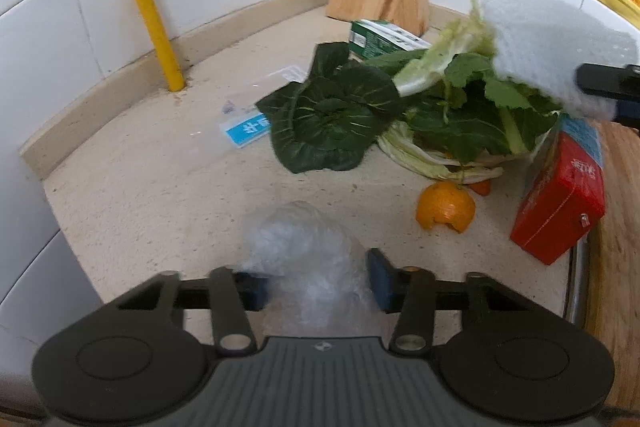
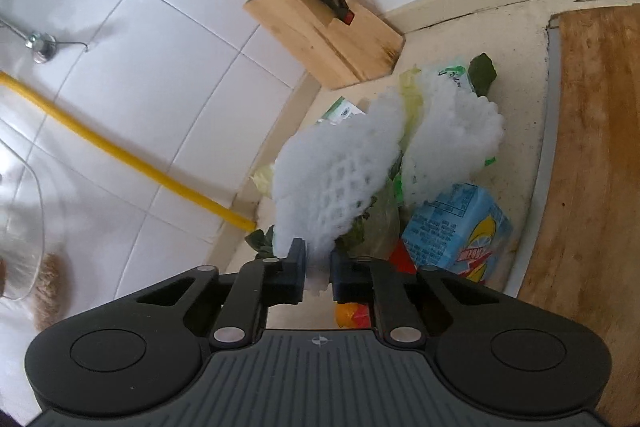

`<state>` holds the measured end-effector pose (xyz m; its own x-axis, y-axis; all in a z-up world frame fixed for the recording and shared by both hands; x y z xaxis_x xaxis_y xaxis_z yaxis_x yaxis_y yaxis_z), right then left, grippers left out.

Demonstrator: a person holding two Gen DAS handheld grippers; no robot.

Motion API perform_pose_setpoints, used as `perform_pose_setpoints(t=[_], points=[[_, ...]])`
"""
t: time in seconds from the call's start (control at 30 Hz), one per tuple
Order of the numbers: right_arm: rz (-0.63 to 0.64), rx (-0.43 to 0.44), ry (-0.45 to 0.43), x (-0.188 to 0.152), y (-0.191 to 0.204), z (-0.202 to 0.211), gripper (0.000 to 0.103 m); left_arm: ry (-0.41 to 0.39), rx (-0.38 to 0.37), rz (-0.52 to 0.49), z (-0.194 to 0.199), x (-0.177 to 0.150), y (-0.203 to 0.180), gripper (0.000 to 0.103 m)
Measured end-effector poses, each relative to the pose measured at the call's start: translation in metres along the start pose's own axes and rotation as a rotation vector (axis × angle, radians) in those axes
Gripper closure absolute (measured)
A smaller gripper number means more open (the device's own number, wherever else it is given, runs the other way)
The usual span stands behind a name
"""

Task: Collect trash
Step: 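Grasp the white foam net with the right tool while the left holds the bag, then carry the plastic bag and foam net with both tools over the black bin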

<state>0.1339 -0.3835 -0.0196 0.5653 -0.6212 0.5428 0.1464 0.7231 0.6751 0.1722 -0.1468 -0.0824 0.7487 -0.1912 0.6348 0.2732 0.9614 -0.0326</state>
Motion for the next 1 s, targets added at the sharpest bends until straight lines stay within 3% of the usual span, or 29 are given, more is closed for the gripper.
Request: perform_pose_setpoints(t=[0.03, 0.1, 0.37, 1.0], points=[[-0.004, 0.010, -0.004, -0.001, 0.001, 0.003, 0.087, 0.001, -0.006, 0.010, 0.001, 0.000, 0.002, 0.076], [-0.011, 0.024, -0.003, -0.002, 0.003, 0.008, 0.087, 0.009, -0.040, 0.053, 0.005, -0.001, 0.009, 0.079], [0.116, 0.017, -0.046, -0.014, 0.033, 0.031, 0.087, -0.071, -0.088, 0.069, 0.036, -0.003, 0.017, 0.081], [0.332, -0.057, 0.037, -0.064, 0.078, 0.018, 0.088, -0.129, -0.048, 0.139, 0.081, -0.026, 0.050, 0.081]])
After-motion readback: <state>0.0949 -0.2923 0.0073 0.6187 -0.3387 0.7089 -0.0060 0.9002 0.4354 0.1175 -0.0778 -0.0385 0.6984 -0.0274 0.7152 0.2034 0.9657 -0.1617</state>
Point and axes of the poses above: each gripper's, at about its wrist camera, not at the fingertips, and z roughly against the way its jaws point, y to its left, x to its top, the point moved 4 cm from there along -z, roughly the way its jaws point, and after that the axes turned 1 degree about -z, right-handed, at the moved point
